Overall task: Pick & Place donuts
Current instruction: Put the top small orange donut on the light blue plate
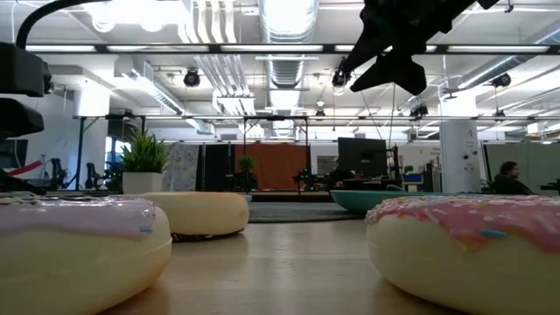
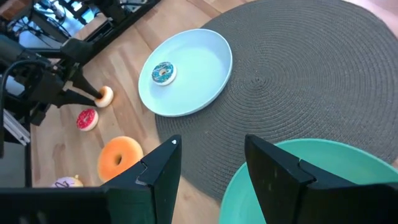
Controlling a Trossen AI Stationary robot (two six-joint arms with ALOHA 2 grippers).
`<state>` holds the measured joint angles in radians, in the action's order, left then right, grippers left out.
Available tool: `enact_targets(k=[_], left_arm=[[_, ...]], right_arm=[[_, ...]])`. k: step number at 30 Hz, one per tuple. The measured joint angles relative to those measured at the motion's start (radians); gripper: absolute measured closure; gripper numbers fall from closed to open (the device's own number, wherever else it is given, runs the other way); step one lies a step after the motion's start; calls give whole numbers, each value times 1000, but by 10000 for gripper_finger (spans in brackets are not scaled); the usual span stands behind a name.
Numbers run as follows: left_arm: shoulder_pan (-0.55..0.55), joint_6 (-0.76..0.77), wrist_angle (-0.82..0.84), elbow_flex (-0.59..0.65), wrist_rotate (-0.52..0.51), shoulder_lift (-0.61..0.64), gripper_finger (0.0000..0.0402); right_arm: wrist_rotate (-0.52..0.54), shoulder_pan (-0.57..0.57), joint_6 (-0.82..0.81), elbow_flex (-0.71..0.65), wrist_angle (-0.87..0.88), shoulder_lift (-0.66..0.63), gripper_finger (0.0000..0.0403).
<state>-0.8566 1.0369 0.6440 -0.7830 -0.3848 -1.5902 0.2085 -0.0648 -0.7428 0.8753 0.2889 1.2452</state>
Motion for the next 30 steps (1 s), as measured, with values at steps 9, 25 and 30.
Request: enact_targets(k=[9,25,30], left_arm=[[5,37,5,5,29,76,401],[377,-174,-315,158,241,697,402],[620,-206,-544,235,551,748,401]], right_arm=[[-3,-4,-69,0,-12,-1,234],[-177,-6,114,3,-280,73,234],[-191,-7,416,95,-275,192,234]])
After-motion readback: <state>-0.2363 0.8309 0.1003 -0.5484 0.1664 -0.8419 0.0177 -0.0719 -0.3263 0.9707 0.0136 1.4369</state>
